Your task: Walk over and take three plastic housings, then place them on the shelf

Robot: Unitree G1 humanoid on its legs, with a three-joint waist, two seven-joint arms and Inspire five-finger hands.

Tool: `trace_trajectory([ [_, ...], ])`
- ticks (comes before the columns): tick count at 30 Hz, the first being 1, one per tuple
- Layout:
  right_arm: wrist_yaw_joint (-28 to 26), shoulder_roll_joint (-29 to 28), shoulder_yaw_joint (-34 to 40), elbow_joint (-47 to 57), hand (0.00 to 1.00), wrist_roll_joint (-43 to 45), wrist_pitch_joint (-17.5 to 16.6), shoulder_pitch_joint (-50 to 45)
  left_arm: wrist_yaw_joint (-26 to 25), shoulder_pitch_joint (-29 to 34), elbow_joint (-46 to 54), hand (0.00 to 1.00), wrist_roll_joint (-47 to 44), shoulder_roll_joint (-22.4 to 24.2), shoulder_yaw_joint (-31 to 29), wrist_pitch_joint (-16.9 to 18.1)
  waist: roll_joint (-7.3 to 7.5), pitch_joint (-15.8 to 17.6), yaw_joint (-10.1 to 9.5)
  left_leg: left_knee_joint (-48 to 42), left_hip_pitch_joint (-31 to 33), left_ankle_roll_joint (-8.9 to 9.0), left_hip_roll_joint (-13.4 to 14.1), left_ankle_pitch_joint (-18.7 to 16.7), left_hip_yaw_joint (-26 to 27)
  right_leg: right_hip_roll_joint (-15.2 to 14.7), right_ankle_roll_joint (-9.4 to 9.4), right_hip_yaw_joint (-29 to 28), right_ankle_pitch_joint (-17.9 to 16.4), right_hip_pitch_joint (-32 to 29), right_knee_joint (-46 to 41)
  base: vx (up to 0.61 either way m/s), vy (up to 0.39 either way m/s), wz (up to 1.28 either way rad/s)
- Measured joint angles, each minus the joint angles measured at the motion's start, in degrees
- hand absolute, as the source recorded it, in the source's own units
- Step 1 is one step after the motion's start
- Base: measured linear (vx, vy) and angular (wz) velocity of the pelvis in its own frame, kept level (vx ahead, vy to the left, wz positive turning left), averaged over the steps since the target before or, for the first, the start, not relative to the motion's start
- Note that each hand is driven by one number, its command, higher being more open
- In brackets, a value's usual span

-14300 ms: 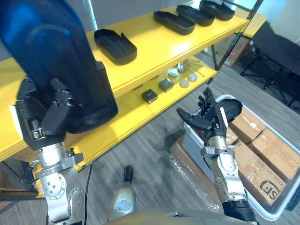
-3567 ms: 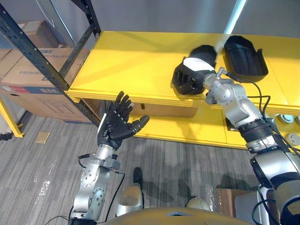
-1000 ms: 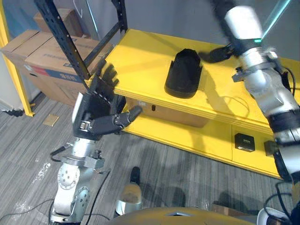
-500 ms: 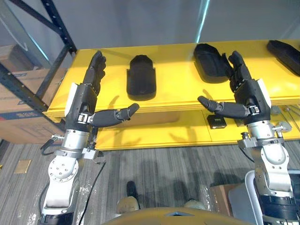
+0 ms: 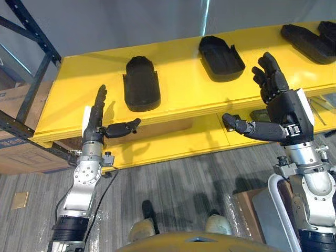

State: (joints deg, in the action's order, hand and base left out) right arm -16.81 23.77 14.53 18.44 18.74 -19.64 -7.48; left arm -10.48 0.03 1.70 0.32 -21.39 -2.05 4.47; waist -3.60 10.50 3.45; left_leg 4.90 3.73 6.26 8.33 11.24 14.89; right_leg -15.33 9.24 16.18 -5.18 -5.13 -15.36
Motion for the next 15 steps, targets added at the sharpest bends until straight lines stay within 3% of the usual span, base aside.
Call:
trace_trajectory([
  [5,2.2,0.0,-0.2,0.1,1.0,0.2,0.0,4.5,-2.6,-5.9,-4.3,1.0,0.0,-0.1,-0.1,0.0,-1.23,2.7,0.81,0.0,2.0,-0.34,0.0,0.6,0.7,-0.2,-0.08,-1.6,0.0,-3.8,-2.2,-0.06,-0.02,-0.09],
  [15,3.8,0.7,-0.8,0.1,1.0,0.2,0.0,8.8,-3.6,-15.0,-12.0,1.0,-2.7,-3.9,-1.0,-0.8,-1.31,6.5,2.18,-0.1,1.9,-0.82,-0.9,1.5,2.0,-1.1,-0.09,-4.0,-0.9,-6.8,-6.1,0.02,-0.043,-0.07],
])
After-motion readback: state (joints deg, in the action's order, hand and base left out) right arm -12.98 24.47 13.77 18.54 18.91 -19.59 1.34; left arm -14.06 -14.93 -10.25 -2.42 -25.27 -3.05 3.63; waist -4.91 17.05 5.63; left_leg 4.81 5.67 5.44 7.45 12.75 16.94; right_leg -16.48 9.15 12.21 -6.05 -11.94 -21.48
